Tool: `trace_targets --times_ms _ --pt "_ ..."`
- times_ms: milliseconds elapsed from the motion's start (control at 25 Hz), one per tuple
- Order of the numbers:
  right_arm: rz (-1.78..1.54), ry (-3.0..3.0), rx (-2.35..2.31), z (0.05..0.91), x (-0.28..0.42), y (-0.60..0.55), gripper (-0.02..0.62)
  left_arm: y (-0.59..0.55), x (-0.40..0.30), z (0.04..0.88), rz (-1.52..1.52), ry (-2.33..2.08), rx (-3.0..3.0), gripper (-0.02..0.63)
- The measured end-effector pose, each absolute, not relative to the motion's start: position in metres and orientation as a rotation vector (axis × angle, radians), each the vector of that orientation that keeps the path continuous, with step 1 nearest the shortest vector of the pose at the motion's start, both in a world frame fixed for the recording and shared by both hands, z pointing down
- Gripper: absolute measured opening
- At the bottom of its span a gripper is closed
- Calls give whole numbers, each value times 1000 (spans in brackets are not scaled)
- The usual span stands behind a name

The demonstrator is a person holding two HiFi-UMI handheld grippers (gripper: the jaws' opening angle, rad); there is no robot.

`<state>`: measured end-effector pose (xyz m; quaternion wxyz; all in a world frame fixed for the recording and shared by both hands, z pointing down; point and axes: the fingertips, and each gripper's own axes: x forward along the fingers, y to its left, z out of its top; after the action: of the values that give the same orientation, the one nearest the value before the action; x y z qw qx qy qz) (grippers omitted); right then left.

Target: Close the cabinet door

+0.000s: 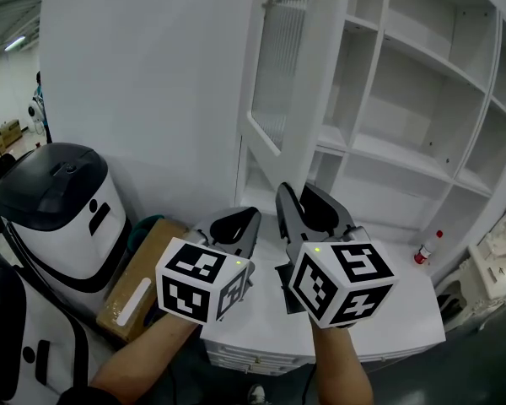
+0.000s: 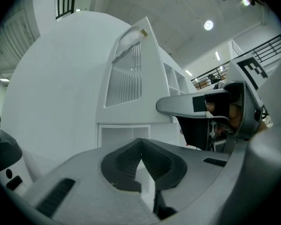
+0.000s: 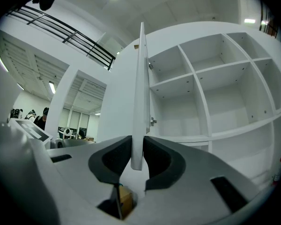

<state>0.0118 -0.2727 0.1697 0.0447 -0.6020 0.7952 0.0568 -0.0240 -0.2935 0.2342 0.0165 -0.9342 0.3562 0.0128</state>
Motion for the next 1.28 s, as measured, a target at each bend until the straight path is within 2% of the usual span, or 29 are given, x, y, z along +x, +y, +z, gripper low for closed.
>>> trace_targets --times_ms 1280 --pt "79 2579 -1680 169 143 -323 91 -332 105 215 8 1110 -2842 11"
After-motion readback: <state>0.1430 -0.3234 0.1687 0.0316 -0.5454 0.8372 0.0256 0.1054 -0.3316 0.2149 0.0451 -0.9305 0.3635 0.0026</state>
